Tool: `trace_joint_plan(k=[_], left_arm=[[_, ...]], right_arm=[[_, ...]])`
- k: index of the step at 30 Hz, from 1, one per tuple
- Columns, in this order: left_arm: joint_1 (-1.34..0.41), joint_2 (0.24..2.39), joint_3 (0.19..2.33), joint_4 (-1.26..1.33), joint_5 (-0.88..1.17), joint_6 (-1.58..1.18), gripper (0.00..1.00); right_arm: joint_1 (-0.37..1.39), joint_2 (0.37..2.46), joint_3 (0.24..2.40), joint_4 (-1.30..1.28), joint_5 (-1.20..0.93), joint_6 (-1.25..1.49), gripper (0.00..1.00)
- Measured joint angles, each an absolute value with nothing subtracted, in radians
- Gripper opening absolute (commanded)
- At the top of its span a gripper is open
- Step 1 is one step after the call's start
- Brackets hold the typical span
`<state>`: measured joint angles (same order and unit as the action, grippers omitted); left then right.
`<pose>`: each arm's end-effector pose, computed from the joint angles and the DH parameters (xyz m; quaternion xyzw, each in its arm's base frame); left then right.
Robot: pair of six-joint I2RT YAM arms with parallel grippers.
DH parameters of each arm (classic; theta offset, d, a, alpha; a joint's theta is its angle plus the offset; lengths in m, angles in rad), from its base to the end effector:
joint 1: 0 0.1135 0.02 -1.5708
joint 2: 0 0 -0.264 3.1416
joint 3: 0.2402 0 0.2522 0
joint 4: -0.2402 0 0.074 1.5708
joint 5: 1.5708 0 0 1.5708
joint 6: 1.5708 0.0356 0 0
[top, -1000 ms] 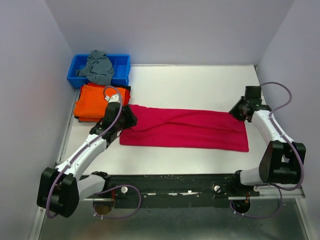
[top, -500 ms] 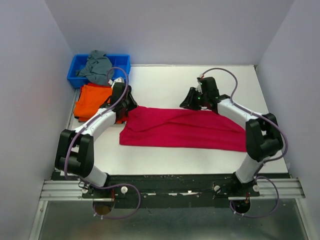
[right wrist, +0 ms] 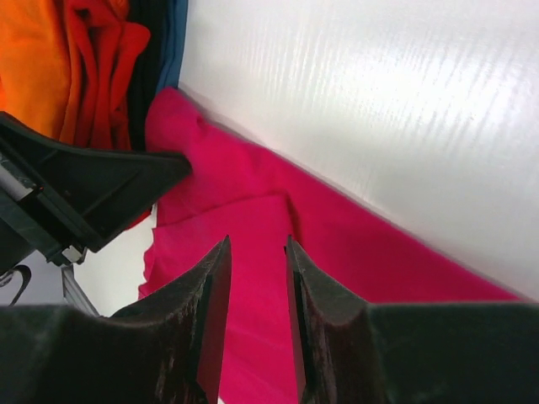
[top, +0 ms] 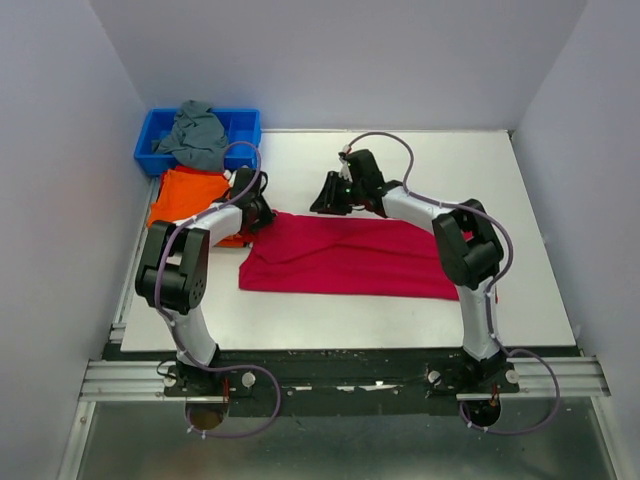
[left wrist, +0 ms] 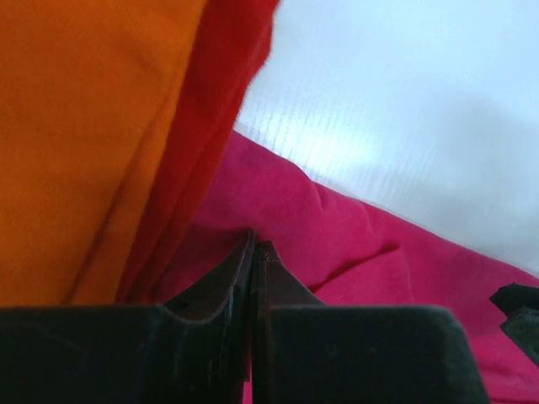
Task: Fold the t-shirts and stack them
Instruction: Fold the other side of the tshirt into a rectangle
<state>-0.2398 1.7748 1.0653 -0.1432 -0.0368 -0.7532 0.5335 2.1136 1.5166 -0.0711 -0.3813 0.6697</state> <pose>0.3602 -0.0867 0.1754 -0.2439 0.9038 -0.1522 0.3171 0.4037 0.2538 0.1852 -0.0223 0.8871 0.3830 0.2566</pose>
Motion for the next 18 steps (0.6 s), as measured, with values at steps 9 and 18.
trace_joint_plan(k=[9,18], left_arm=[[-0.197,1.857,1.135,-0.208,-0.035,-0.780,0.13],[-0.198,1.858,1.143,-0.226,-0.039,-0.775,0.14]], right_arm=[[0.564,2.243,1.599,-0.068,-0.391,0.692,0.38],[0.584,2.271,1.604,-0.057,-0.415,0.699,0.35]])
